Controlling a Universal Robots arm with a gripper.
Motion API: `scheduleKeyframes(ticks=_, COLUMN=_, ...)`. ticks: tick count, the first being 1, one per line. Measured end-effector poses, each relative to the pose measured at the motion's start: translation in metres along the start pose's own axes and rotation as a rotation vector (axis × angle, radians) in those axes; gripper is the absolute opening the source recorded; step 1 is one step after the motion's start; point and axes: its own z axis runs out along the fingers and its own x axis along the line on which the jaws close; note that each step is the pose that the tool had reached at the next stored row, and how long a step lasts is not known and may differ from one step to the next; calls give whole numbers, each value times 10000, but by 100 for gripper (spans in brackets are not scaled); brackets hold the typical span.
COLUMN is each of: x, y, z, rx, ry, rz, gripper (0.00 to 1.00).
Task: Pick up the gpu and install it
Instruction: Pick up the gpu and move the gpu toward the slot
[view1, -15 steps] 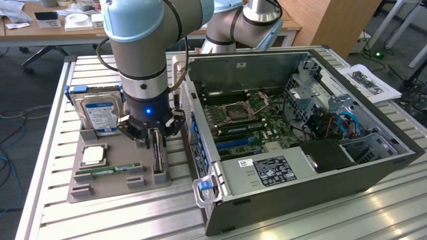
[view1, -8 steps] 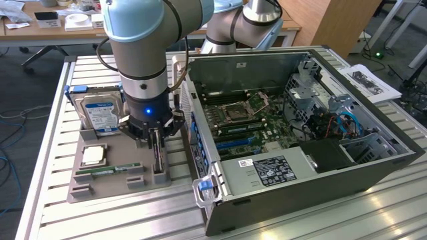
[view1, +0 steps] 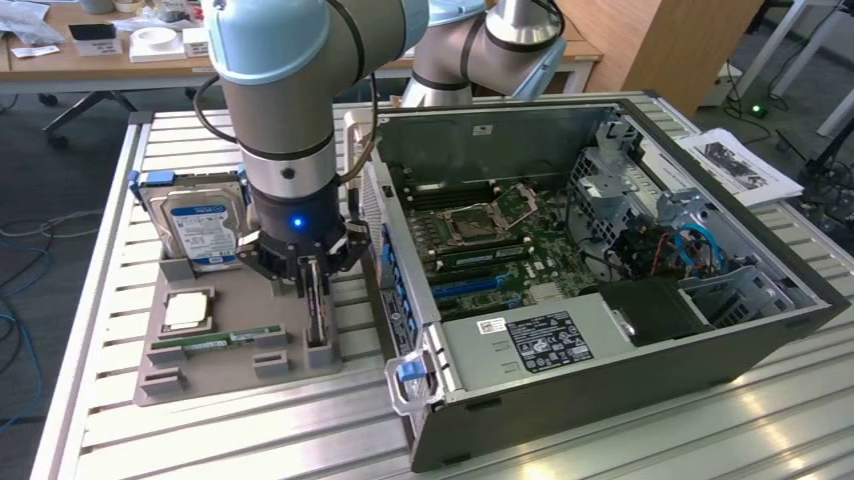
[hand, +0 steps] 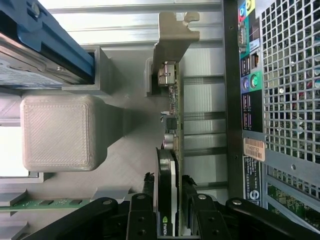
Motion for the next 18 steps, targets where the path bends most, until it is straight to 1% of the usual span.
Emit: scheduleKeyframes(ticks=18, x=-4, y=-1, z=-21, rx=1, ry=-3, rz=69, gripper=35)
